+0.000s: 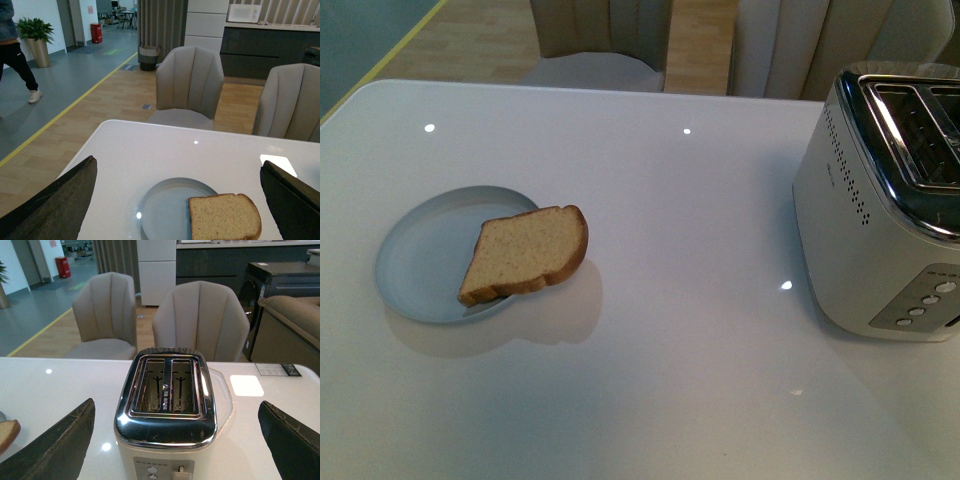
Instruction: Left arm holds plate, right arm toasts bread
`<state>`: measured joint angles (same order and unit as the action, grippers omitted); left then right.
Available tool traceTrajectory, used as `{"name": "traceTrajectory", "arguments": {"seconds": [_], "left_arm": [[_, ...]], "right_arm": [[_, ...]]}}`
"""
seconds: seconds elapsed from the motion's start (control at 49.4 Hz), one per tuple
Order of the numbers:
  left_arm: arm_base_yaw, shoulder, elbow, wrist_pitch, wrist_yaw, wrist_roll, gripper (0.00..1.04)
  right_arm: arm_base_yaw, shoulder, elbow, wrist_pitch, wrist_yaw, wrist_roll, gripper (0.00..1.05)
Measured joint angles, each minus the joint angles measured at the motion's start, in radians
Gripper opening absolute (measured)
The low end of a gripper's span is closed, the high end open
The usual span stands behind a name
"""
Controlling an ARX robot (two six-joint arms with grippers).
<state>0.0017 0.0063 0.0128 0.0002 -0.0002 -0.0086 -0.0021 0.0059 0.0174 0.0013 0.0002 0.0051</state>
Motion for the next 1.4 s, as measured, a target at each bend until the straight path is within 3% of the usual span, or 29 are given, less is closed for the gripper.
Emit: {"name": "traceTrajectory", "arguments": {"seconds": [0.344, 0.425, 0.486, 0.608, 0.871, 1.053, 1.398], "left_arm": [[0.000, 0.001, 0.001, -0.002, 0.004, -0.001, 0.98], [0.024, 0.101, 0.072, -0.169, 0.113, -0.115, 0.98], [0.039, 0.230, 0.124, -0.210, 0.176, -0.217, 0.98], [0.056, 0.499, 0.212, -0.080, 0.217, -0.337, 0.98], [0.116, 1.199, 0.443, 0.286, 0.311, -0.318, 0.98], [0.151, 1.571, 0.625, 0.308, 0.346, -0.270, 0.98], [0.195, 1.946, 0.883, 0.268, 0.335, -0.167, 0.98]], "right_arm": [[0.000, 0.000, 0.000, 0.000, 0.000, 0.000, 0.96], [0.000, 0.000, 0.000, 0.000, 0.000, 0.000, 0.96], [0.000, 0.000, 0.000, 0.000, 0.000, 0.000, 0.96], [0.000, 0.000, 0.000, 0.000, 0.000, 0.000, 0.96], [0.000, 0.000, 0.000, 0.000, 0.000, 0.000, 0.96], [0.000, 0.000, 0.000, 0.000, 0.000, 0.000, 0.96], [0.000, 0.000, 0.000, 0.000, 0.000, 0.000, 0.96]]}}
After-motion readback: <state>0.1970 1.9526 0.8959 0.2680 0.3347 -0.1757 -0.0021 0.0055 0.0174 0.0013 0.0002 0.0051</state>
